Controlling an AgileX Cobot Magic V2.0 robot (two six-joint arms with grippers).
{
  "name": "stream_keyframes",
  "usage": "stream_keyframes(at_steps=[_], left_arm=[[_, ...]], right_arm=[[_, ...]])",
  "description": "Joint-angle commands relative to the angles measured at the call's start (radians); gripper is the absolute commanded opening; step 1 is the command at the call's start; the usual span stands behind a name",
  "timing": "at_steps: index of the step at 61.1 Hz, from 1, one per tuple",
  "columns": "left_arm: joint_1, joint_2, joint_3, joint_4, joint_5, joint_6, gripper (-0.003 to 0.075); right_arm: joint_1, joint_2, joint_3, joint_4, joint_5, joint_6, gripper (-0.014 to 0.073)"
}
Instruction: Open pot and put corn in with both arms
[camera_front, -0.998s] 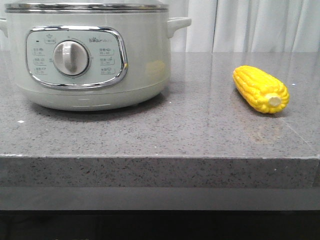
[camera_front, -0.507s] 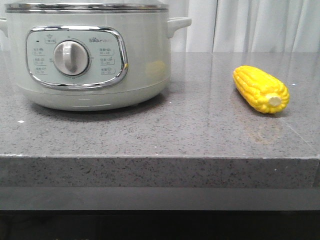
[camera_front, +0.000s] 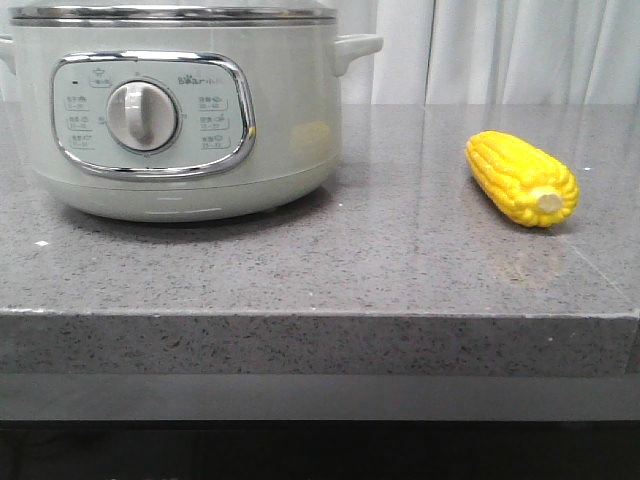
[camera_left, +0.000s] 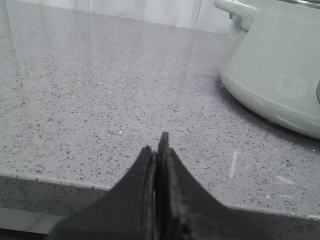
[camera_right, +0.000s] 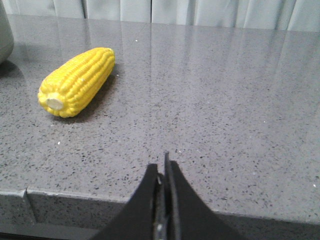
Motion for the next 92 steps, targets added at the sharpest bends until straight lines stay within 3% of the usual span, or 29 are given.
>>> stream_keyframes(at_steps=[1, 17, 27, 37, 45, 63, 68, 70, 79, 82, 86, 92], left_arm=[[-0.005, -0.022, -0.003, -0.001, -0.079, -0.007, -0.0018], [-0.005, -0.022, -0.033, -0.001, -0.156, -0.007, -0.0019], [-0.005, 0.009, -0.186, 0.046, -0.098, -0.007, -0.0018], [-0.005, 0.189, -0.414, 0.106, 0.047, -0.007, -0.0019], [-0.005, 0.402, -0.552, 0.107, 0.065, -0.007, -0.0018], [-0.005, 0.585, -0.638, 0.093, 0.054, -0.007, -0.0009], [-0.005, 0.585, -0.638, 0.093, 0.054, -0.007, 0.0076], [-0.005, 0.585, -0.638, 0.093, 0.052, -0.007, 0.0144], [-0.005, 0.585, -0.638, 0.093, 0.054, -0.007, 0.0568], [-0.005, 0.585, -0.638, 0.093, 0.054, -0.007, 0.0652], [-0.005, 0.585, -0.636, 0.063, 0.052, -0.009, 0.0688], [-0.005, 0.598, -0.639, 0.013, 0.059, -0.003, 0.067]], right_arm=[[-0.005, -0.022, -0.003, -0.005, -0.076, -0.003, -0.0064], [-0.005, -0.022, -0.032, 0.007, -0.101, -0.003, -0.0064], [-0.005, -0.005, -0.167, 0.007, 0.001, -0.003, -0.0064], [-0.005, 0.119, -0.343, 0.007, 0.036, -0.003, -0.0064], [-0.005, 0.271, -0.475, 0.007, 0.036, -0.003, -0.0064], [-0.005, 0.42, -0.54, 0.007, 0.022, -0.003, -0.0057], [-0.005, 0.42, -0.54, 0.007, 0.023, -0.003, 0.0024], [-0.005, 0.42, -0.54, 0.007, 0.023, -0.003, 0.0085], [-0.005, 0.42, -0.54, 0.007, 0.023, -0.003, 0.0447], [-0.005, 0.42, -0.54, 0.007, 0.023, -0.003, 0.0532], [-0.005, 0.42, -0.54, 0.007, 0.023, -0.003, 0.0601], [-0.005, 0.42, -0.54, 0.007, 0.025, -0.003, 0.0615]])
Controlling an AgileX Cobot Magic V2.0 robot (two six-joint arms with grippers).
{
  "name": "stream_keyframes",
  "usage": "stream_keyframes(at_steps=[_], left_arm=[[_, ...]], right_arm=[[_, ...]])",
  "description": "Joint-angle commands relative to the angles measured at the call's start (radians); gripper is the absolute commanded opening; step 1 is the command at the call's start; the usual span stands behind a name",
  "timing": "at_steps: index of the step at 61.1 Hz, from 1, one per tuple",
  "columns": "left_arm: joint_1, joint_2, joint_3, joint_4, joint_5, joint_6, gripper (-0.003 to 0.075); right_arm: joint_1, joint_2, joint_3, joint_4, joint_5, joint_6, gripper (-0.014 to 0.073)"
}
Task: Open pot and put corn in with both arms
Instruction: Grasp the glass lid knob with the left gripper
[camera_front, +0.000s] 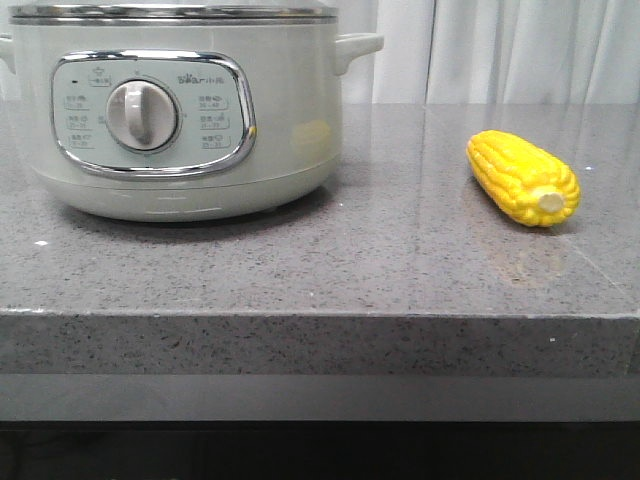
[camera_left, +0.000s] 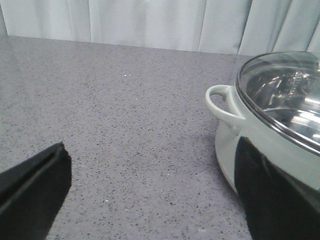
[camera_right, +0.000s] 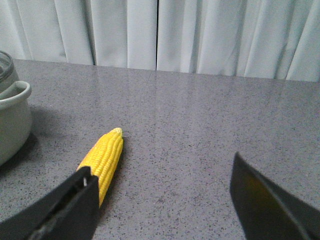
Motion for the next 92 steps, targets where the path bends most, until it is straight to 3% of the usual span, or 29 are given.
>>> stream_keyframes(at_steps=[1, 13, 28, 46, 68, 78, 92], left_arm=[[-0.005, 0.022, -0.039, -0.038, -0.064, 0.002, 0.0668], [-0.005, 0.151, -0.194, -0.086, 0.097, 0.1, 0.0653], [-0.018, 0.397, -0.527, -0.175, 0.333, 0.195, 0.0653], [-0.225, 0.678, -0.863, -0.171, 0.422, 0.197, 0.0653], [-0.414, 1.054, -1.387, -0.135, 0.762, 0.146, 0.0653], [-0.435, 1.158, -1.494, -0.128, 0.805, 0.145, 0.0653], [-0.435, 1.195, -1.498, -0.077, 0.816, 0.118, 0.0642]], right_arm=[[-0.005, 0.014, -0.035, 0.003, -0.074, -0.003, 0.0615], [-0.005, 0.014, -0.035, 0.003, -0.064, -0.003, 0.0615], [-0.005, 0.014, -0.035, 0.003, -0.058, -0.003, 0.0615], [-0.005, 0.014, -0.035, 0.003, -0.058, -0.003, 0.0615], [-0.005, 0.014, -0.035, 0.003, -0.054, -0.003, 0.0615], [-0.005, 0.014, -0.035, 0.003, -0.054, -0.003, 0.0615], [-0.005, 0.014, -0.035, 0.003, -0.047, -0.003, 0.0615]])
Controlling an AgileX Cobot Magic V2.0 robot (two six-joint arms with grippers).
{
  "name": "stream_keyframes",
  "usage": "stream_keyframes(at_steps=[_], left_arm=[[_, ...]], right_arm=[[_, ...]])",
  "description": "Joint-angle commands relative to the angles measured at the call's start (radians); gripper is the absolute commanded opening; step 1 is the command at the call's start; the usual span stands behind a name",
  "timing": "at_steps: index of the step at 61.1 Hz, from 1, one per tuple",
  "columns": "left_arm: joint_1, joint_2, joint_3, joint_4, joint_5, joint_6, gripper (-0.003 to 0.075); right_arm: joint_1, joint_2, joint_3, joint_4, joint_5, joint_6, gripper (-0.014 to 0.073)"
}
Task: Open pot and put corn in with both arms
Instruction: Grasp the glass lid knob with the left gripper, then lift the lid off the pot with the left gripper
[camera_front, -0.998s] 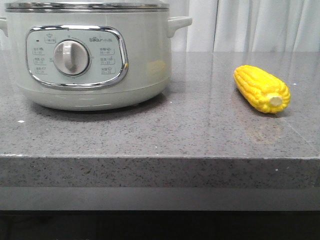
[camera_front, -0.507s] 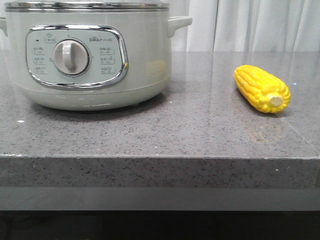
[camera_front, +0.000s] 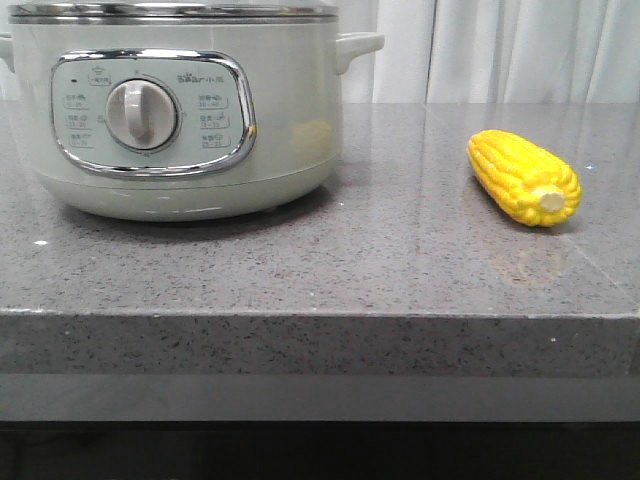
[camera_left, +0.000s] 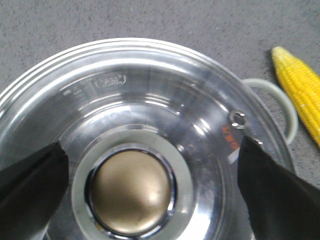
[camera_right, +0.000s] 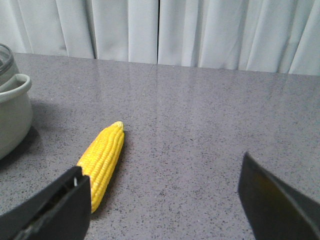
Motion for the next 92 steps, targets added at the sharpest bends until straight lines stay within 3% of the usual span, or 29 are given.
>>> stream_keyframes(at_steps=[1, 56, 92], left_arm=[[-0.006, -0.042, -0.038, 0.024, -0.042, -0.022, 0.0638], [-0.006, -0.024, -0.034, 0.032, -0.022, -0.022, 0.0223], [-0.006, -0.083, -0.118, -0.018, -0.038, -0.022, 0.0212]], right_arm=[[-0.005, 0.014, -0.035, 0.003, -0.068, -0.003, 0.0615], [-0.005, 0.014, -0.035, 0.003, -0.067, -0.003, 0.0615], [-0.005, 0.014, -0.035, 0.003, -0.067, -0.003, 0.0615]])
